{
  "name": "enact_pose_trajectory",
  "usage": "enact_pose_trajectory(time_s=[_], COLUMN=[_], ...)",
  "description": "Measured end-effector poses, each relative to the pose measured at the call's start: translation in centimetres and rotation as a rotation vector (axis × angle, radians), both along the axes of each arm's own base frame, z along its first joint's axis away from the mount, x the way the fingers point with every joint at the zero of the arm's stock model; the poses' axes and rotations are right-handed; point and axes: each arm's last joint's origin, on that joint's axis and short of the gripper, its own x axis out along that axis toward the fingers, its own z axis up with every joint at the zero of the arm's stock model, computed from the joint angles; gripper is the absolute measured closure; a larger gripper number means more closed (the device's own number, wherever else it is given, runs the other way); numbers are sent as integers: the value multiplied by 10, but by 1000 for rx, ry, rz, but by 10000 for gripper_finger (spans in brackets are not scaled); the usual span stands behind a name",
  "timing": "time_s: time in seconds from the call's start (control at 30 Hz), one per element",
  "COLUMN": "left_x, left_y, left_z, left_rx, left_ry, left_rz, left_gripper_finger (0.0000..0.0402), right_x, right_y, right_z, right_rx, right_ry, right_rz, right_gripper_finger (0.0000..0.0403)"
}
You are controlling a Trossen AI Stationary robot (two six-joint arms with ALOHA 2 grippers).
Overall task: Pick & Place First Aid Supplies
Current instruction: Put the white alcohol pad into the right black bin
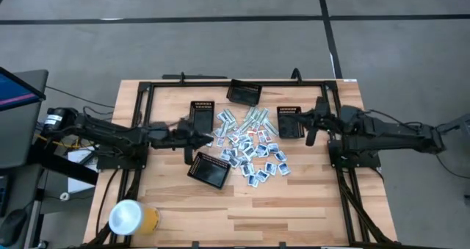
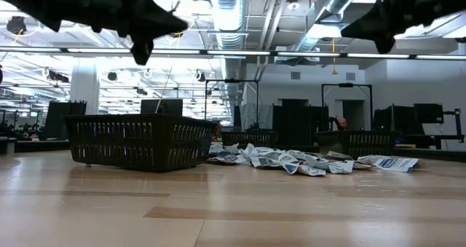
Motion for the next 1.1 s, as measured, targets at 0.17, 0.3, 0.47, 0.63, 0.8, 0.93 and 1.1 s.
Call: enact_pose_trajectory(time_s=[0.17, 0.3, 0.47, 0.63, 0.8, 0.93, 1.1], left_x=[4, 4, 4, 3, 3, 3, 3], left_y=[-2, -3, -5, -10, -14, -14, -14], left_z=[0, 0, 0, 0, 0, 0, 0], left_rx=[-3, -10, -62, -91, -90, -90, -90], left_ry=[94, 96, 100, 102, 102, 101, 100], left_rz=[-59, -90, -120, -146, -166, -157, -151], left_gripper_finger=[394, 394, 394, 394, 394, 394, 394], right_x=[10, 19, 32, 40, 48, 56, 64], right_y=[7, 17, 41, 69, 87, 95, 108], right_z=[12, 9, -4, -19, -36, -52, -68], right_rx=[19, 78, 102, 32, 51, 119, 128], right_ry=[293, 419, 525, 646, 750, 836, 893], right_rz=[74, 114, 277, 486, 499, 448, 443], right_gripper_finger=[403, 403, 403, 403, 403, 403, 391])
